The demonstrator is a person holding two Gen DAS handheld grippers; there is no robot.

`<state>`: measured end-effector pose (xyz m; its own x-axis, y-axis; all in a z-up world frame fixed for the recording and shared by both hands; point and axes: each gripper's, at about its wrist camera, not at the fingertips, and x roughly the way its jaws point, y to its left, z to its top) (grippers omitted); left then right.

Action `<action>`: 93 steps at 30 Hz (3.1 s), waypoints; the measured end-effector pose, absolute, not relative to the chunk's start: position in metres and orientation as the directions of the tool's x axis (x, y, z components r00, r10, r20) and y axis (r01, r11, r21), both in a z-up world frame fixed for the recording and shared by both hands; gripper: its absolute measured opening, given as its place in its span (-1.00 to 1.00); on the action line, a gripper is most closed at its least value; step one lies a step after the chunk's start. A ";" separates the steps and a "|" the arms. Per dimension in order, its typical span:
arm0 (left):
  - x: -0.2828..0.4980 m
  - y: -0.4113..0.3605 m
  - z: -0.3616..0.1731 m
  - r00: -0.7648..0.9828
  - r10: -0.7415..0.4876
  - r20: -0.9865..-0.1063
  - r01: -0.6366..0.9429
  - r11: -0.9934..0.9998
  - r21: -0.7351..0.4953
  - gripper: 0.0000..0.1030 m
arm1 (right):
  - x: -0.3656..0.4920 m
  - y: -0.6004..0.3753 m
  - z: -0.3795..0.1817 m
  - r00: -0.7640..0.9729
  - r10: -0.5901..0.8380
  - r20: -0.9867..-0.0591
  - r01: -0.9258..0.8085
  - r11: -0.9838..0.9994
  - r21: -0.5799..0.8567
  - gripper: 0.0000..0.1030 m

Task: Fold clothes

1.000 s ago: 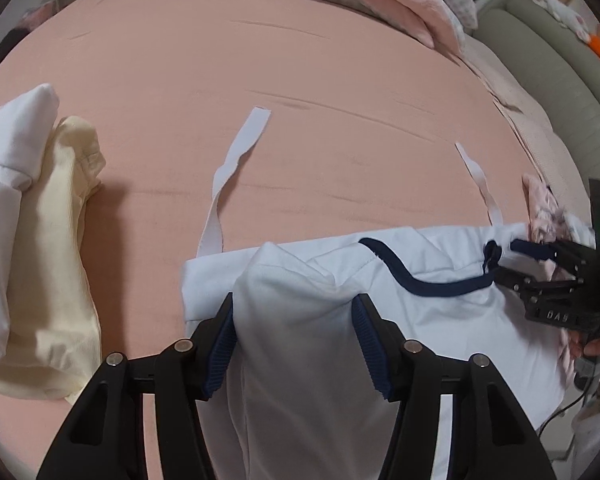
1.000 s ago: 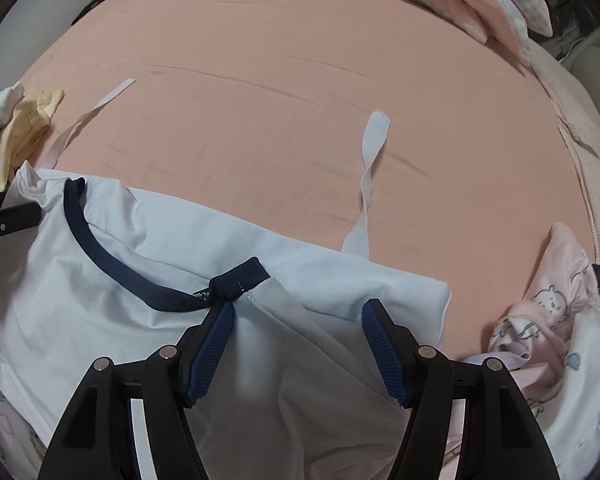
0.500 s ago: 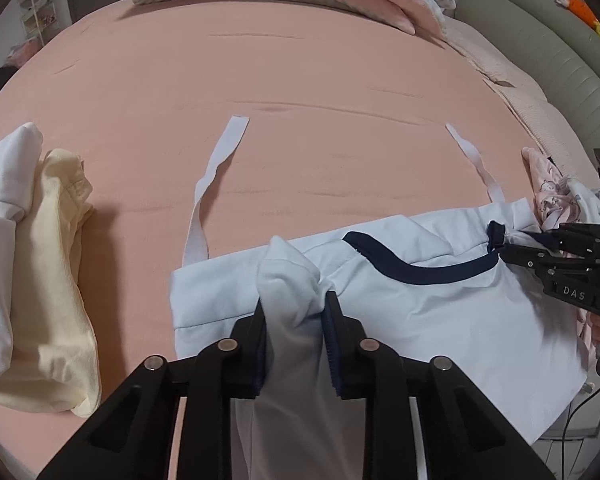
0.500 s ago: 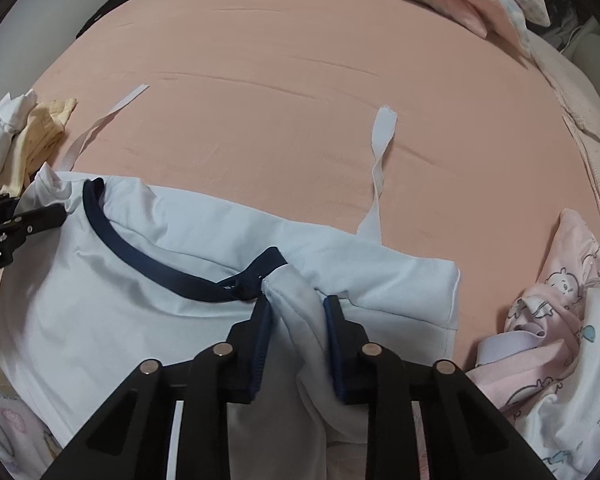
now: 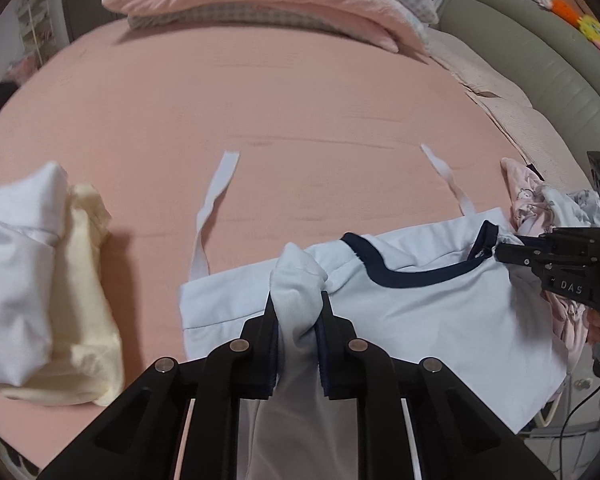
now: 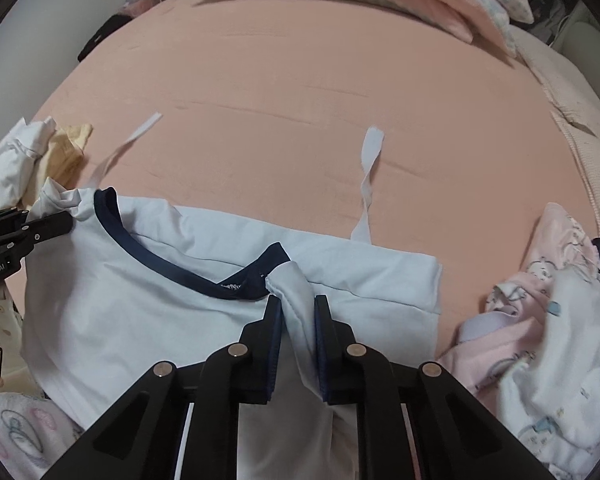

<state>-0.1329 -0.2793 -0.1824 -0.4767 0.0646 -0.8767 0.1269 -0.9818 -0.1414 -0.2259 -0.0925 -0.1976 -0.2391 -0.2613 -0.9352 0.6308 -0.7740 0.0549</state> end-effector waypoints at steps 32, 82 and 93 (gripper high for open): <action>-0.115 -0.303 -0.176 -0.518 0.134 -0.845 0.148 -0.959 -0.243 0.17 | -0.189 -0.031 -0.214 -0.175 -0.372 -0.911 0.561 -0.798 0.219 -0.74; -0.101 -0.302 -0.181 -0.508 0.328 -0.796 0.011 -0.922 -0.387 -0.87 | -0.197 -0.018 -0.210 -0.161 -0.429 -0.889 0.446 -0.835 0.323 -0.73; -0.059 -0.302 -0.198 -0.481 0.401 -0.780 0.004 -0.888 -0.460 -0.87 | -0.187 -0.011 -0.196 -0.199 -0.425 -0.883 0.480 -0.828 0.290 -0.65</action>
<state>-0.0586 -0.3024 -0.1977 -0.4808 0.4014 -0.7795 0.0040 -0.8880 -0.4598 -0.1873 -0.0112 -0.1957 -0.1990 -0.4245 -0.8833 0.4801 -0.8279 0.2898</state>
